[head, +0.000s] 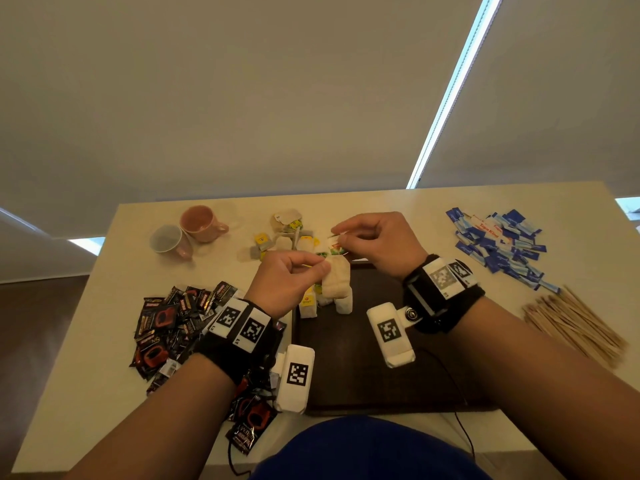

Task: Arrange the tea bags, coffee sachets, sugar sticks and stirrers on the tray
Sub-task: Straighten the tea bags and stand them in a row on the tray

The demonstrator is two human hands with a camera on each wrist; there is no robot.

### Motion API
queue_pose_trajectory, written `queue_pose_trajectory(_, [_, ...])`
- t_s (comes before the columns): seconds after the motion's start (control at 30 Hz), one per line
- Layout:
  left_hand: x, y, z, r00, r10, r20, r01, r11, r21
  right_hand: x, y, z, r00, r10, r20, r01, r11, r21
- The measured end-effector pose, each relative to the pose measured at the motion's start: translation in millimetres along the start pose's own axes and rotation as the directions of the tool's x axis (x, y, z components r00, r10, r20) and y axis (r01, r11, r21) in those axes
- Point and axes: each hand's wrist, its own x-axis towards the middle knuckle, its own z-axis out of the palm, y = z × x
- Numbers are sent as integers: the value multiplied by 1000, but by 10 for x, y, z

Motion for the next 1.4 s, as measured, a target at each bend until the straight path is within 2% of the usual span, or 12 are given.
queue_pose_trajectory(0.07, [19,-35,10,1000,8,7,-8,1000,23,-3,-23,-6,1000,-20,4,20,1000,-2])
queue_pose_trajectory(0.23, [26,-41,59,1000,28,11,-28,999,20,-22,-58,22,989,-143,34,147,980,-136])
queue_pose_trajectory(0.4, [34,-10,52,998,66,-20,-66,998,8,-146,-104,-48,992,-75,102,76,997,-13])
queue_pose_trajectory(0.5, [48,10,37,997,69,-29,-69,998,-2,-210,-48,-80,990,-47,133,52,998,-35])
queue_pose_trajectory(0.77, [68,32,50,993,114,-9,-113,992,48,-251,72,-69,997,33,73,-20,985,-169])
queue_pose_trajectory(0.97, [89,17,30,988,155,3,-155,986,58,-211,100,-34,1000,-11,-21,5,968,-249])
queue_pose_trajectory(1.17, [68,31,9,977,213,-13,-211,973,91,-208,25,-33,997,68,25,-63,988,-144])
queue_pose_trajectory(1.4, [52,41,-3,976,218,-8,-217,971,97,-217,21,18,997,74,15,-74,996,-40])
